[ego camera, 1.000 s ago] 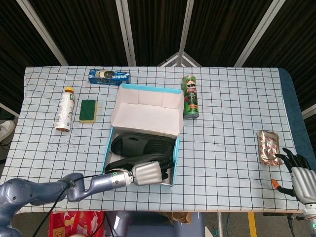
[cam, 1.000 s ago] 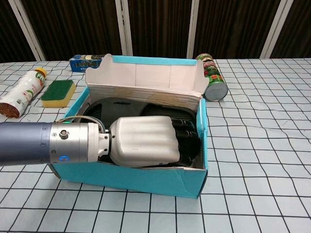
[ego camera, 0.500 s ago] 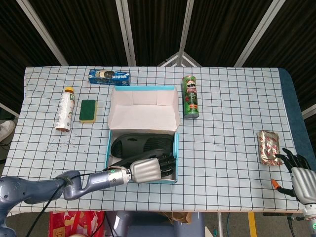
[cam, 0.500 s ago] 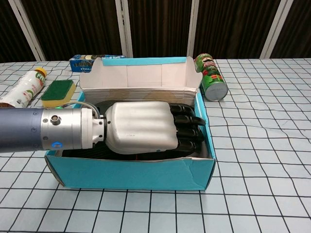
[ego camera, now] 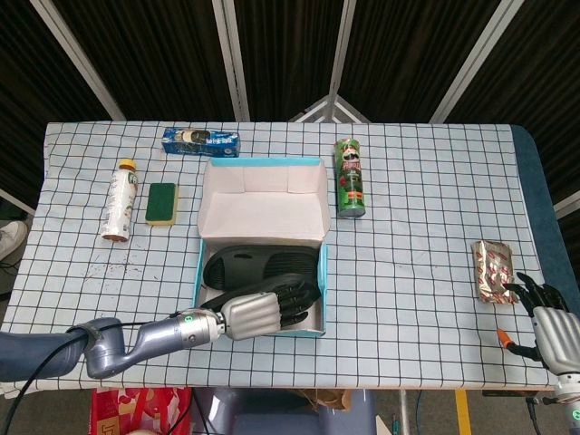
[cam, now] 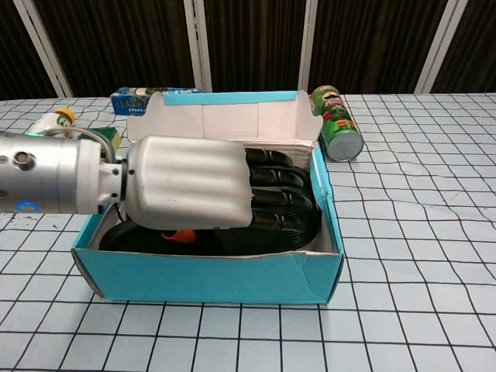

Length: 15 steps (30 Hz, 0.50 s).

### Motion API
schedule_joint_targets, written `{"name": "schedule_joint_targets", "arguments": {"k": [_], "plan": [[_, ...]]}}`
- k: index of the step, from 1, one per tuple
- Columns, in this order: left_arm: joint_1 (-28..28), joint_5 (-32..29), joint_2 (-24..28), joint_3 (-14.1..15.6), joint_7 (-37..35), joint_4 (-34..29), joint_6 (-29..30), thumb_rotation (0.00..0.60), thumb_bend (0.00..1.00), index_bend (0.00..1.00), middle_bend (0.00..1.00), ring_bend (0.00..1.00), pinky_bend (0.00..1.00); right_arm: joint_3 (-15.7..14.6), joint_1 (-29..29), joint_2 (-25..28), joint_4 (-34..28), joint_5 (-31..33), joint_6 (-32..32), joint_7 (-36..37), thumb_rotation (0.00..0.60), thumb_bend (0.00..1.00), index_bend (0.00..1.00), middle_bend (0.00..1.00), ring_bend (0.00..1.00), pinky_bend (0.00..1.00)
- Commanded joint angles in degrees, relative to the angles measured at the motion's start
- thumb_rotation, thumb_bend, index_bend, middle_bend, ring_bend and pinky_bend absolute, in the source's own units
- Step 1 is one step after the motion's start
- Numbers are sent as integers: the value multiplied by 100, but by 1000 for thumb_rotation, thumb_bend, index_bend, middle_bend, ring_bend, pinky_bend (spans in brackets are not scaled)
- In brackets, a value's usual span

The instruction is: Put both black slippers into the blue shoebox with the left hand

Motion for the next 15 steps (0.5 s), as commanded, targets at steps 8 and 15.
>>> {"name": "schedule_joint_targets", "arguments": {"k": [8, 15], "plan": [[1442, -606, 1874, 93, 1150, -2444, 1460, 600, 260, 58, 43, 25, 120, -19, -44, 55, -132, -33, 73, -47, 600, 306, 212, 97, 159, 72], [3395, -697, 1890, 494, 150, -2275, 4089, 600, 261, 173, 182, 57, 142, -18, -81, 19, -45, -194, 236, 30, 600, 306, 213, 97, 158, 72]]}}
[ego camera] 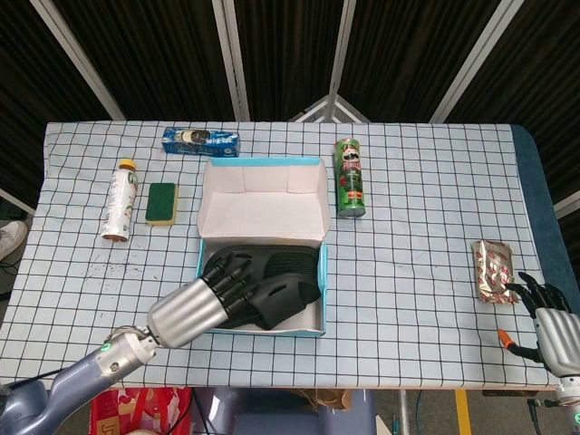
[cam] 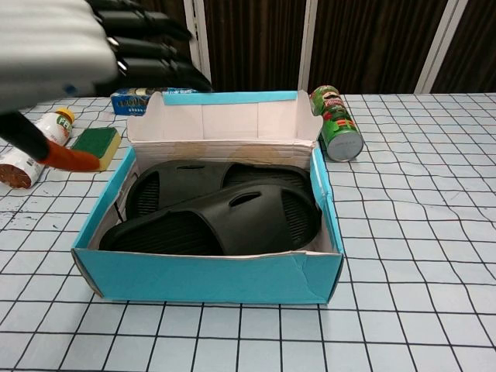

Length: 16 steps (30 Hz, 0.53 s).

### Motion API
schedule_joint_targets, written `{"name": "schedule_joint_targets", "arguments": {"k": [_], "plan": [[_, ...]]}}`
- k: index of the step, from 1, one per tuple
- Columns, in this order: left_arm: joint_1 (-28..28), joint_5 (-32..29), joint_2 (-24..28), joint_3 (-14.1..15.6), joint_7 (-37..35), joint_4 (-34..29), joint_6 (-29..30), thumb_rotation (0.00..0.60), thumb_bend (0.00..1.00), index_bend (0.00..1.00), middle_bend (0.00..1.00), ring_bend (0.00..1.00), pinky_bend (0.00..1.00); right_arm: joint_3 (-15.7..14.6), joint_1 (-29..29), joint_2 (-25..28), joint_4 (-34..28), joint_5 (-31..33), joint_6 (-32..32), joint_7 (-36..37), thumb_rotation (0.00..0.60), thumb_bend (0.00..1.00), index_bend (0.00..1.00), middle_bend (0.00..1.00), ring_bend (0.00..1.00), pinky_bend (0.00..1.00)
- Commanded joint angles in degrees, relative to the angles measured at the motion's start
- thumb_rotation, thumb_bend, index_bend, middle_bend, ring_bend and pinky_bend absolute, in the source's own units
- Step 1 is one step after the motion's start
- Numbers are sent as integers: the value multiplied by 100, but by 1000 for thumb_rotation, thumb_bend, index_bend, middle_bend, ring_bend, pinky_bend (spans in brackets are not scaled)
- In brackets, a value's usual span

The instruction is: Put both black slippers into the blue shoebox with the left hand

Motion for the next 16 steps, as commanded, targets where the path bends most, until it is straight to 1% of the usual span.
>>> {"name": "schedule_joint_targets", "arguments": {"k": [1, 3, 4, 9, 12, 16], "plan": [[1656, -535, 117, 363, -684, 53, 1770, 600, 261, 199, 186, 57, 142, -6, -7, -23, 33, -78, 48, 19, 600, 306, 213, 97, 158, 72], [1987, -1053, 36, 423, -918, 253, 1881, 600, 260, 238, 205, 57, 142, -8, -9, -33, 63, -146, 92, 56, 600, 306, 212, 97, 158, 72], [2096, -1238, -45, 392, -1082, 380, 1922, 600, 260, 250, 221, 57, 142, -4, -15, -44, 92, -183, 132, 74, 600, 306, 212, 97, 159, 72], [2459, -1707, -421, 178, -1768, 997, 2085, 600, 260, 239, 236, 57, 142, 40, -40, -160, 302, -373, 379, 164, 600, 306, 212, 97, 158, 72], [2565, -1685, -546, 108, -1995, 1174, 2148, 600, 260, 216, 198, 56, 142, 69, -47, -241, 437, -450, 496, 218, 600, 306, 212, 97, 158, 72], [2690, -1532, -729, -7, -2544, 1535, 2262, 600, 260, 167, 126, 49, 142, 103, -42, -359, 607, -518, 611, 145, 600, 306, 212, 97, 158, 72]]}}
